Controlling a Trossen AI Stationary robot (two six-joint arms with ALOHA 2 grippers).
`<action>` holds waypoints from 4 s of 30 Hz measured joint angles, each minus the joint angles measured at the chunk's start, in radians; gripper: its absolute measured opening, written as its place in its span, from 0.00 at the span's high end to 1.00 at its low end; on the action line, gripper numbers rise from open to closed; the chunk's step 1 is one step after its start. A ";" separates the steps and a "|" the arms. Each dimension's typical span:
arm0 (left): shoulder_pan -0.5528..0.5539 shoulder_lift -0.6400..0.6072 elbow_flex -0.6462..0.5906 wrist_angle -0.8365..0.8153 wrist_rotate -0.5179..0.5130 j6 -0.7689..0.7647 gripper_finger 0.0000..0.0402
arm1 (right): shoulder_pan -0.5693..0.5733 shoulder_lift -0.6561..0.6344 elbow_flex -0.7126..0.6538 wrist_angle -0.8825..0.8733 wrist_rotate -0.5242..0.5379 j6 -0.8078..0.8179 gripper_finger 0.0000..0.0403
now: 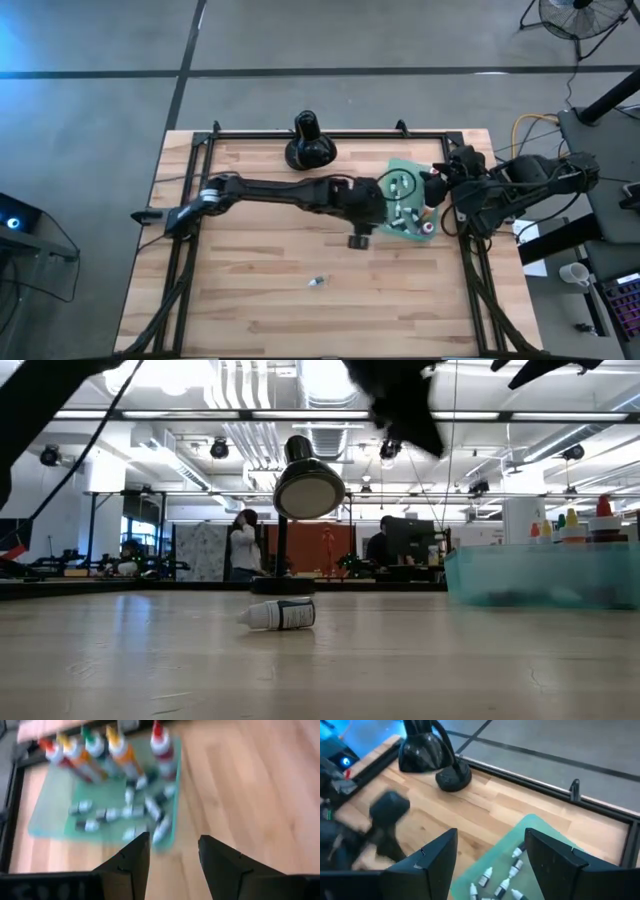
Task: Pick & Place food coloring
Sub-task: Put the small purple food coloring bottle into the green bin, then return to Home Position
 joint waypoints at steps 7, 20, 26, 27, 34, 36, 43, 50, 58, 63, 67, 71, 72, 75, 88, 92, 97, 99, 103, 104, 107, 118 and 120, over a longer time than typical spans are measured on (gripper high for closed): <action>0.010 -0.242 -0.391 -0.123 0.115 -0.062 0.65 | 0.000 0.013 -0.016 -0.007 -0.029 -0.018 0.44; -0.296 -0.580 -1.153 0.407 0.130 -0.504 0.65 | 0.001 0.014 -0.035 -0.023 -0.055 -0.018 0.44; -0.347 -0.569 -1.240 0.599 0.035 -0.649 0.65 | 0.001 0.014 -0.042 -0.022 -0.056 -0.011 0.44; -0.349 -0.559 -1.246 0.612 0.034 -0.665 0.65 | 0.001 0.014 -0.043 -0.022 -0.056 -0.010 0.44; -0.364 -0.445 -1.216 0.670 0.032 -0.717 0.65 | 0.001 0.014 -0.047 -0.020 -0.068 -0.006 0.44; -0.365 -0.417 -1.203 0.669 0.019 -0.738 0.65 | 0.000 0.014 -0.048 -0.020 -0.078 -0.006 0.44; -0.371 -0.364 -1.172 0.668 -0.009 -0.828 0.65 | 0.000 0.014 -0.066 -0.021 -0.085 0.035 0.44; -0.382 -0.330 -1.146 0.670 -0.097 -0.892 0.65 | 0.000 0.017 -0.081 -0.022 -0.102 0.039 0.44; -0.382 -0.286 -1.115 0.676 -0.239 -0.891 0.67 | 0.000 0.024 -0.086 -0.022 -0.103 0.039 0.44; -0.381 -0.253 -1.083 0.677 -0.279 -0.852 0.76 | 0.000 0.024 -0.086 -0.022 -0.109 0.043 0.44; -0.366 -0.235 -1.063 0.678 -0.287 -0.780 0.84 | 0.000 0.022 -0.086 -0.022 -0.111 0.043 0.44; -0.327 -0.235 -1.053 0.669 -0.279 -0.739 0.89 | 0.000 0.020 -0.086 -0.022 -0.111 0.054 0.44; -0.312 -0.237 -1.050 0.666 -0.280 -0.725 0.89 | 0.000 0.018 -0.086 -0.022 -0.111 0.060 0.44; -0.254 -0.247 -1.024 0.659 -0.282 -0.645 0.87 | 0.001 0.018 -0.078 -0.022 -0.111 0.064 0.44; 0.105 -0.227 -0.647 0.916 -0.032 -0.206 0.86 | 0.045 0.013 -0.005 -0.022 -0.098 0.069 0.44; 0.181 -0.135 -0.533 0.927 0.065 -0.264 0.86 | 0.045 0.015 -0.007 -0.024 -0.077 0.094 0.44; 0.193 0.038 -0.347 0.895 0.234 -0.359 0.82 | 0.045 0.013 -0.007 -0.031 -0.051 0.119 0.44; 0.187 0.096 -0.283 0.841 0.258 -0.366 0.81 | 0.045 0.011 -0.007 -0.032 -0.050 0.123 0.44; 0.176 0.157 -0.188 0.661 0.138 -0.366 0.76 | 0.046 0.011 -0.007 -0.032 -0.051 0.124 0.44; 0.174 0.157 -0.172 0.597 0.082 -0.353 0.75 | 0.046 0.011 -0.007 -0.032 -0.053 0.123 0.44; 0.174 0.117 -0.145 0.433 -0.032 -0.316 0.72 | 0.046 0.011 -0.007 -0.034 -0.066 0.120 0.44; 0.142 -0.223 -0.241 0.329 0.003 -0.256 0.71 | 0.046 0.011 -0.008 -0.034 -0.076 0.032 0.44; 0.138 -0.293 -0.289 0.328 0.002 -0.258 0.71 | 0.046 0.011 -0.008 -0.035 -0.077 0.010 0.44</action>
